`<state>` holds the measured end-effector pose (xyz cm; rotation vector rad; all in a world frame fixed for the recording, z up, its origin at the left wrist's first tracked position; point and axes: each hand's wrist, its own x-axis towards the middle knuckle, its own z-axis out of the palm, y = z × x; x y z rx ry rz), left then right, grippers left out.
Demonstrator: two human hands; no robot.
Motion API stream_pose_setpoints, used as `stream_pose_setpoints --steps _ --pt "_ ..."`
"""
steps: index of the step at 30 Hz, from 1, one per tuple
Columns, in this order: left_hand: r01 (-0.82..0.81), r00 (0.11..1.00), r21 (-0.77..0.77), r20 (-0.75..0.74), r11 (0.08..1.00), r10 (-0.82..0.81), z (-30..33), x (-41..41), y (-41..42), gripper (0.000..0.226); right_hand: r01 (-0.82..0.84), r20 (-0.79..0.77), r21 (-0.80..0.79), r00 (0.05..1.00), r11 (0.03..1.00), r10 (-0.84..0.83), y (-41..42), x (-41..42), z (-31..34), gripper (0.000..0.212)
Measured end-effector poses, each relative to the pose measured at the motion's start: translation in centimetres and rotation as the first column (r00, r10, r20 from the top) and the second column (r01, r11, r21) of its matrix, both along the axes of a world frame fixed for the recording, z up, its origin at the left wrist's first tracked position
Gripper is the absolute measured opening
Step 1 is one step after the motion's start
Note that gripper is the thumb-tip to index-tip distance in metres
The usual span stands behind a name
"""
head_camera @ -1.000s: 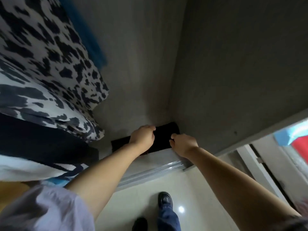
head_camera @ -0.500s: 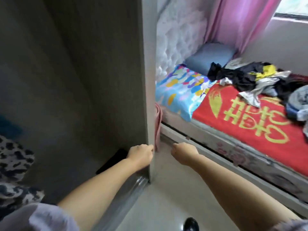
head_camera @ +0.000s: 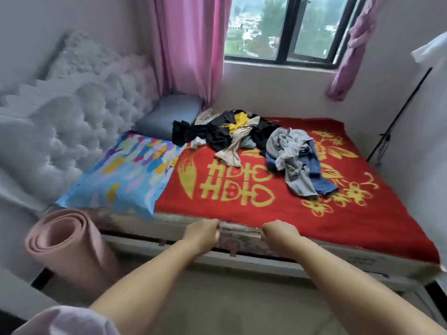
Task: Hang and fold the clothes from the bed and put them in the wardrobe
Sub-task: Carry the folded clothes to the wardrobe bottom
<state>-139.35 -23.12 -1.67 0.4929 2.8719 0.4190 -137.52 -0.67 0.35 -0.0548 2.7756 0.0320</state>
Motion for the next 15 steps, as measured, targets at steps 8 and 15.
stream_pose_setpoints --steps 8,15 --pt "0.161 0.987 0.014 0.018 0.987 -0.161 1.0 -8.5 13.7 0.023 0.22 0.05 -0.058 0.975 0.974 -0.217 14.0 -3.0 -1.1 0.028" --pt "0.24 0.969 -0.057 0.068 0.969 -0.236 -1.8 -19.0 19.1 0.027 0.278 0.104 -0.078 0.957 0.957 -0.27 19.2 -13.1 -4.3 0.03"
